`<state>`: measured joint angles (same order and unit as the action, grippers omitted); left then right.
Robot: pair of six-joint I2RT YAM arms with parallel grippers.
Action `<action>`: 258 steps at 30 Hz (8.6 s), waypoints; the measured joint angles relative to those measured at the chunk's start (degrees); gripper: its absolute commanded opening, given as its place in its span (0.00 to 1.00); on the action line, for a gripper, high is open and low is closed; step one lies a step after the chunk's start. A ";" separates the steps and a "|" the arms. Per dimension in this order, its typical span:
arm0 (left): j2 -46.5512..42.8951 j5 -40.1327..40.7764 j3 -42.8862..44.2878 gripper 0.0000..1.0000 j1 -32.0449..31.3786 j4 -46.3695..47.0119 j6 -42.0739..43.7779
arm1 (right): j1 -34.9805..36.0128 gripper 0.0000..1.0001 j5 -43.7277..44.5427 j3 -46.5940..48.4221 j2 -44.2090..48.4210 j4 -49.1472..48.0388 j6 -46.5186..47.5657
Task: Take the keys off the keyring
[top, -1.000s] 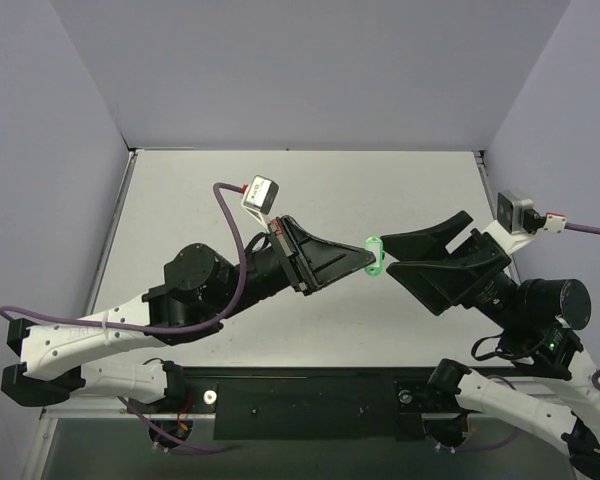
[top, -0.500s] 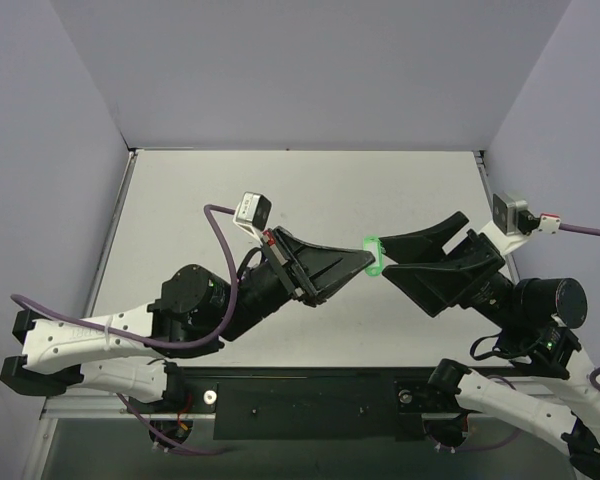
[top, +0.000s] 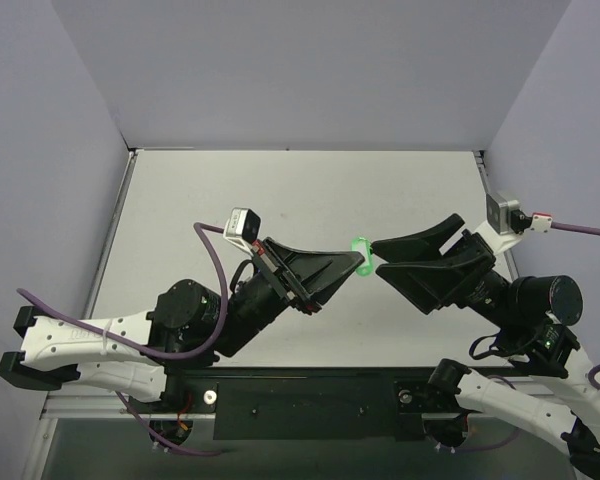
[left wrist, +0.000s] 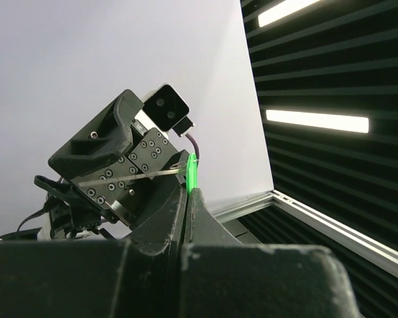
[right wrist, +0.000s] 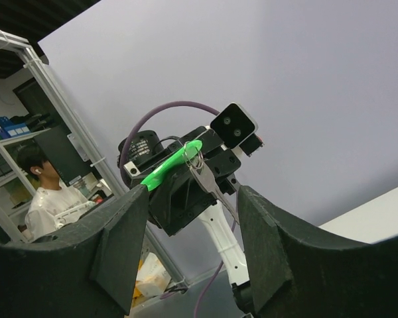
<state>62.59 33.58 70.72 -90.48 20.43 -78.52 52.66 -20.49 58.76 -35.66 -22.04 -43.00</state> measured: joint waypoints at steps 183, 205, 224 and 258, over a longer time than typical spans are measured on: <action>-15.65 -26.10 -5.49 0.50 -2.86 -35.91 57.24 | 21.68 0.00 -8.92 26.01 -22.75 50.12 17.84; -17.49 -26.12 -3.26 0.43 -2.86 -37.44 56.85 | 22.12 0.00 -8.90 26.01 -22.73 50.10 18.69; -14.01 -26.32 -0.15 0.36 -2.86 -43.78 55.45 | 22.49 0.00 -8.31 26.01 -22.73 50.10 19.08; -11.26 -26.58 5.29 0.29 -2.86 -49.48 54.95 | 22.51 0.00 -7.89 26.01 -21.97 50.10 19.12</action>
<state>51.33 7.01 76.01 -93.34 -29.06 -23.57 75.18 -28.38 84.77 -57.63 28.05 -23.88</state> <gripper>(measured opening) 0.337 0.007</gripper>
